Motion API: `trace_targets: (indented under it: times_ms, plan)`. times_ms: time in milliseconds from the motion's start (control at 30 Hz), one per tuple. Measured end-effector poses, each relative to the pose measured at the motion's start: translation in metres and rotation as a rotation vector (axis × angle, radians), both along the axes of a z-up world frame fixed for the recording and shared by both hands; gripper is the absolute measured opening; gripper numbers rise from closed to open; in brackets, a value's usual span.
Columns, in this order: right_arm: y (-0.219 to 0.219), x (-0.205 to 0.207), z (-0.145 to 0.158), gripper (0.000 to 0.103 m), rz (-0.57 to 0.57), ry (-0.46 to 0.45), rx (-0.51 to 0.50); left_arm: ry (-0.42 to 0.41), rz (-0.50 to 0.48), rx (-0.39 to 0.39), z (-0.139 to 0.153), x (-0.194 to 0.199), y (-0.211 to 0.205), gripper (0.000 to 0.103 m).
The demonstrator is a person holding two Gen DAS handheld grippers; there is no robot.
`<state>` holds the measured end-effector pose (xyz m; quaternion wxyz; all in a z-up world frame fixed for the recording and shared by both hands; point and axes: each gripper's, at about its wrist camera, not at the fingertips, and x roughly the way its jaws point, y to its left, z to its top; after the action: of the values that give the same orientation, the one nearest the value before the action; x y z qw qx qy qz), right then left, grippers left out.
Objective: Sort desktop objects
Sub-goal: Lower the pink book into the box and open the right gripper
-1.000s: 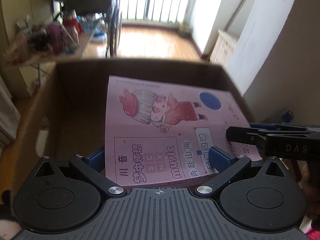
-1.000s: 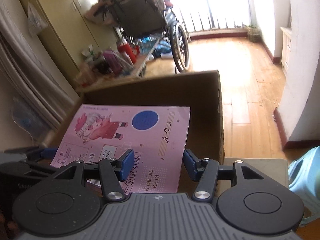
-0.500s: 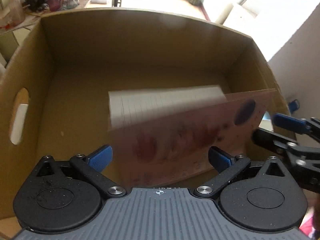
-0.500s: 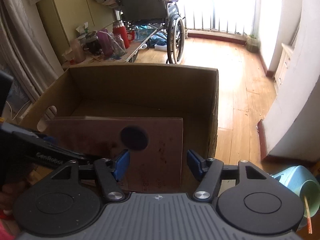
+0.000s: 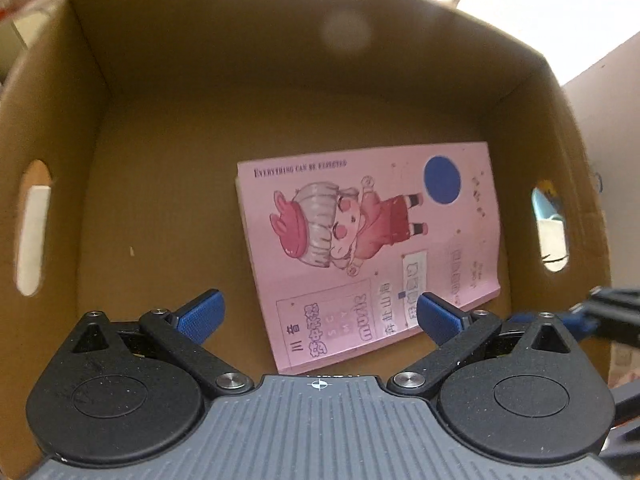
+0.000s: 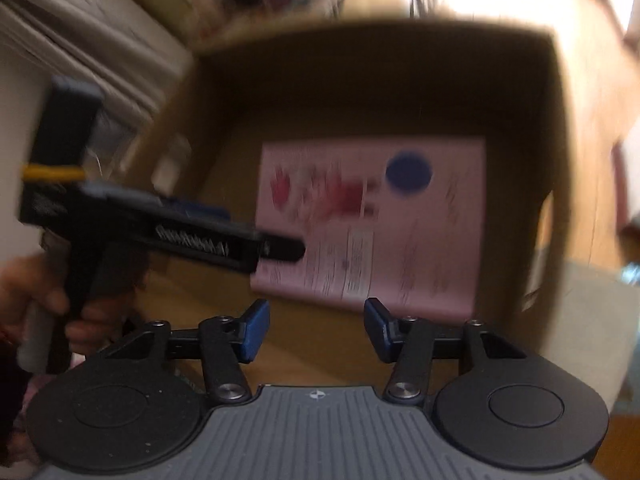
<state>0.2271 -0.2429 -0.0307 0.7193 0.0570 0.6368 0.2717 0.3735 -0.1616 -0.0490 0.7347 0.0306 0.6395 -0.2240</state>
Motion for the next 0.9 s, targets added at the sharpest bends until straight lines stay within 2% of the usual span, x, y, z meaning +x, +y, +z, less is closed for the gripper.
trace_targets:
  times_ms: [200,333,467,567,667,900]
  plan:
    - [0.019,0.007,-0.036,0.055,0.054,0.118,-0.099,0.133,-0.007,0.029,-0.023,0.016,-0.001,0.102]
    - [0.028,0.006,-0.047,0.055,0.090,0.145,-0.142,0.172,-0.013,0.018,-0.031,0.018,0.000,0.103]
    - [0.031,0.005,-0.046,0.055,0.087,0.157,-0.126,0.156,-0.039,0.004,-0.030,0.017,-0.003,0.103]
    - [0.030,-0.002,-0.044,0.054,0.075,0.128,-0.125,0.153,-0.045,-0.008,-0.030,0.018,-0.004,0.103]
    - [0.026,-0.009,-0.043,0.051,0.054,0.106,-0.118,0.129,-0.056,-0.023,-0.029,0.019,-0.005,0.103]
    - [0.018,-0.023,-0.043,0.051,0.010,0.103,-0.090,0.056,-0.113,-0.025,-0.027,0.018,-0.015,0.103]
